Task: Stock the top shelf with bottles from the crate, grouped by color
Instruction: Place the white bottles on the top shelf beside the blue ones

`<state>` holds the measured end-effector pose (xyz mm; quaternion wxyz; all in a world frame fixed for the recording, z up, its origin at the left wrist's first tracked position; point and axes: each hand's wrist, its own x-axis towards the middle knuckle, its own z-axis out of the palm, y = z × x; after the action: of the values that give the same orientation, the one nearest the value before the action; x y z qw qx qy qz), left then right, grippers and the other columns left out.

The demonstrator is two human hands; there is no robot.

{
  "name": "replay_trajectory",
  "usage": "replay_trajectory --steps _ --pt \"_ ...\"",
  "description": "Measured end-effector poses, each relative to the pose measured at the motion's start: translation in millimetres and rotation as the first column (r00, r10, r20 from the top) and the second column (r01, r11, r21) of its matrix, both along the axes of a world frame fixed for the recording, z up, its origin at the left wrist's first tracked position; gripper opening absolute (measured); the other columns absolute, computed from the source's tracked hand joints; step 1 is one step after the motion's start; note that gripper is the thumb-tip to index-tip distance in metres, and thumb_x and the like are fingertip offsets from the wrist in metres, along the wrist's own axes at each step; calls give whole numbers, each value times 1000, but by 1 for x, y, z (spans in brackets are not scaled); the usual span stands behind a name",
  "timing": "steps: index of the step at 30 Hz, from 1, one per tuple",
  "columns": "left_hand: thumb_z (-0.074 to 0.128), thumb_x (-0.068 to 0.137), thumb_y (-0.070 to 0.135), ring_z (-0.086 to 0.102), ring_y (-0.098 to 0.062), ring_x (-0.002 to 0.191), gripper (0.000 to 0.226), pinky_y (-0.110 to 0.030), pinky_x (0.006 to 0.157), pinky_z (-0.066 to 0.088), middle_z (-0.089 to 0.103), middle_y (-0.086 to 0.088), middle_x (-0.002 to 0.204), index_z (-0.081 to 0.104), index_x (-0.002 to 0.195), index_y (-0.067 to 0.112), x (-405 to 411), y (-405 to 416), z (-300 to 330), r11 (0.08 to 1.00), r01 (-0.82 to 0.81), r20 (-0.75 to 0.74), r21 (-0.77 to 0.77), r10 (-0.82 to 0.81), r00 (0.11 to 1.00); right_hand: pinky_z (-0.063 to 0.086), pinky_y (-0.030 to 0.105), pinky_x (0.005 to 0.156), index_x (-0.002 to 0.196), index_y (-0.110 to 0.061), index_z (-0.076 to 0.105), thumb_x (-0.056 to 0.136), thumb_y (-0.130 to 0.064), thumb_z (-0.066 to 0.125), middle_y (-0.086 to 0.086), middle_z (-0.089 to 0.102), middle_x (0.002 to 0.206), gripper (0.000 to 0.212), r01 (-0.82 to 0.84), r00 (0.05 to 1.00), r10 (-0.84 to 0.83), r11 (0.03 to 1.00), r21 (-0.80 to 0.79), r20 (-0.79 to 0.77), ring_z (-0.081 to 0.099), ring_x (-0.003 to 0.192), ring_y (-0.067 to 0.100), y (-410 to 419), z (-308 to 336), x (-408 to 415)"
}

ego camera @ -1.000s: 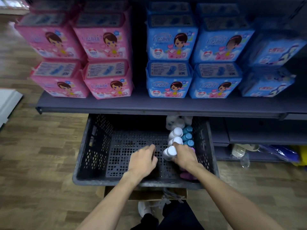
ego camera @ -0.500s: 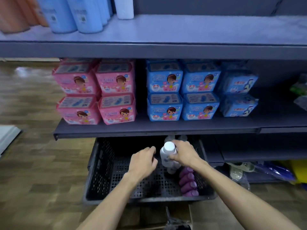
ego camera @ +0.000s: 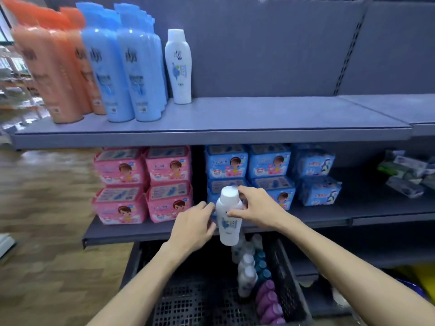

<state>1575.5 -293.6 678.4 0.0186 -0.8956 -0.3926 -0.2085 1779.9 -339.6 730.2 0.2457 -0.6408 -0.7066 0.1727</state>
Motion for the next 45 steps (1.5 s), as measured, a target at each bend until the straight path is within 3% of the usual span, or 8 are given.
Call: replay_trajectory --steps 7,11,20,24,27,35,39,45 --pt "58 79 29 60 -23 70 16 -35 47 40 52 4 84 52 91 20 -5 19 72 979 -33 57 199 22 998 47 32 65 101 -20 60 77 -51 70 -4 69 83 41 -51 999 52 986 156 -3 47 62 8 16 74 -4" --pt "62 77 26 56 -23 61 16 -31 42 36 51 5 77 50 83 18 -7 29 119 943 -35 91 330 5 996 41 16 58 101 -21 62 80 -42 77 -13 67 80 33 -106 993 113 972 209 -23 50 62 2 19 124 -7" --pt "58 82 23 52 -28 59 13 -32 46 39 52 2 78 50 86 14 -11 40 215 894 -58 164 444 -18 986 42 8 60 109 -18 68 84 -28 76 -19 69 81 28 -174 973 209 945 279 -102 58 61 -4 27 214 -13" --pt "56 85 27 54 -27 62 14 -34 51 45 55 3 82 53 89 14 -12 46 252 880 -82 193 467 -11 981 56 26 86 118 -20 67 85 -33 75 -12 74 104 36 -196 966 238 927 320 -98 70 92 1 35 253 -14" --pt "55 83 26 53 -26 62 11 -30 50 38 52 7 80 53 87 16 -11 51 272 863 -99 214 495 -11 977 58 31 85 118 -20 66 87 -33 73 -10 74 106 35 -188 966 237 919 346 -105 70 95 4 40 275 -12" --pt "52 88 30 58 -23 70 14 -31 56 41 57 7 87 55 96 19 -5 59 280 873 -104 179 477 20 984 58 35 88 124 -18 62 87 -36 72 -5 71 116 42 -109 988 143 905 410 -52 69 100 10 60 285 -6" --pt "52 88 31 60 -22 77 19 -33 59 47 58 6 91 53 104 22 -4 65 265 902 -89 122 423 41 992 60 36 79 122 -19 60 88 -40 69 -3 70 112 42 -33 990 85 915 401 -111 68 98 14 70 268 -9" --pt "50 88 30 58 -22 79 22 -34 63 48 58 5 92 53 108 22 -8 71 243 930 -109 104 350 77 992 55 25 70 116 -22 55 69 -46 84 -8 65 106 60 44 997 -23 960 276 -78 63 86 6 79 224 -6"
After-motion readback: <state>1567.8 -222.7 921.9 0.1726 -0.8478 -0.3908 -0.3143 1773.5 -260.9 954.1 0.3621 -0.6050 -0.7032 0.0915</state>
